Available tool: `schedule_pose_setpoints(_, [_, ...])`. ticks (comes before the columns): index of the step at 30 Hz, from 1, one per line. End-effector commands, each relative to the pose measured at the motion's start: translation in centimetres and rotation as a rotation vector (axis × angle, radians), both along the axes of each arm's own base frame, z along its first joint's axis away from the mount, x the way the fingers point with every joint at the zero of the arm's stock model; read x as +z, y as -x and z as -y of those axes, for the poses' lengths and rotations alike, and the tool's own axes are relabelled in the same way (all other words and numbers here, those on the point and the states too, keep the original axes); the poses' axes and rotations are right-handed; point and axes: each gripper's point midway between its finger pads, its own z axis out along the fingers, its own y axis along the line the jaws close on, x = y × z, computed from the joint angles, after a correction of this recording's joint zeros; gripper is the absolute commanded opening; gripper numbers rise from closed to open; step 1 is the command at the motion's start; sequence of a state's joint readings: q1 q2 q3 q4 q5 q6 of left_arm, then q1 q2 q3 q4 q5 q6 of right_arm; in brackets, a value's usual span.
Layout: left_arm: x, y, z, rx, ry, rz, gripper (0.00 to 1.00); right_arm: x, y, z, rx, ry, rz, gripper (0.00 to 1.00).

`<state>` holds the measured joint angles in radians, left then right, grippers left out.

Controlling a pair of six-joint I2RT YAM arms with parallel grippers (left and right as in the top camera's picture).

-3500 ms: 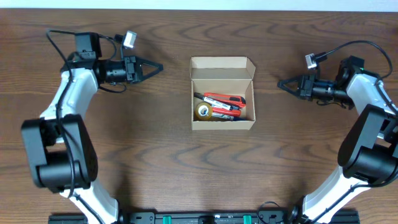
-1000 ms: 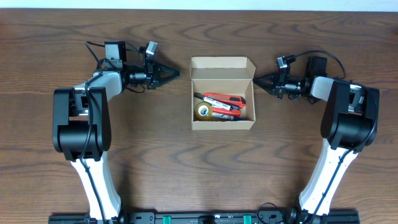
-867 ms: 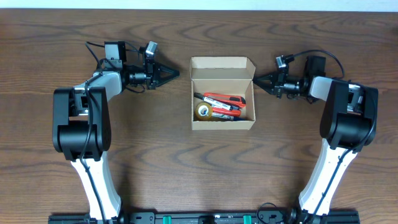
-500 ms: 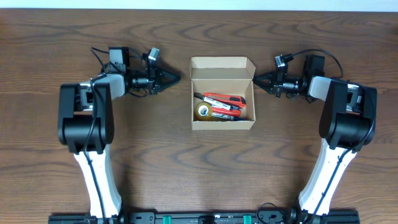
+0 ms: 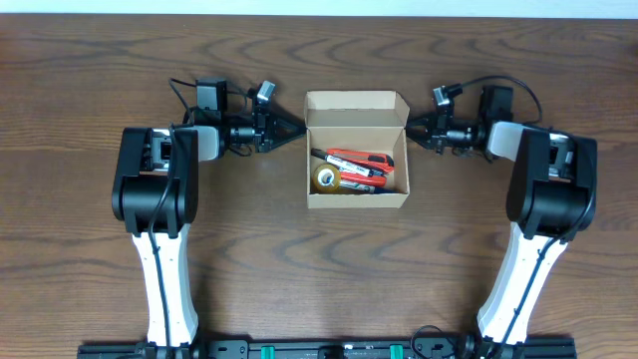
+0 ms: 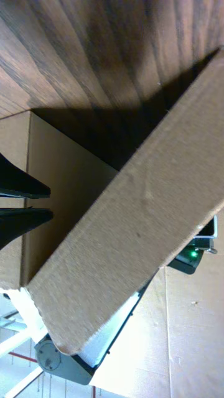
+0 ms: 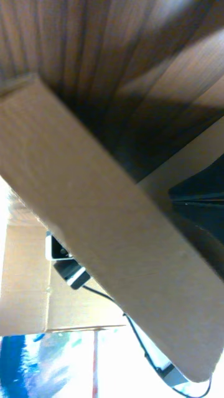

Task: Pack container
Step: 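Push the lid flaps closed with both grippers over the box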

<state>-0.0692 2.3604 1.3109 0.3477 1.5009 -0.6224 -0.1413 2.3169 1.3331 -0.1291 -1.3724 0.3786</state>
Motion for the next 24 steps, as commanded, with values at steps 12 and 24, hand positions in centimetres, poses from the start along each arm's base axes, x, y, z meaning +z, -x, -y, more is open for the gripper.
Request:
schedule_pose_setpoints(12, [1.6,-0.8,0.0,-0.018,0.039,-0.029,0.06,0.3,0.0,-1.6,0.042,-0.045,0.004,0.01])
schedule_pose_setpoints(24, [2.5,-0.9,0.1,-0.032,0.055,-0.009,0.06,1.9,-0.5,-1.9,0.076,-0.082,0.106,0.01])
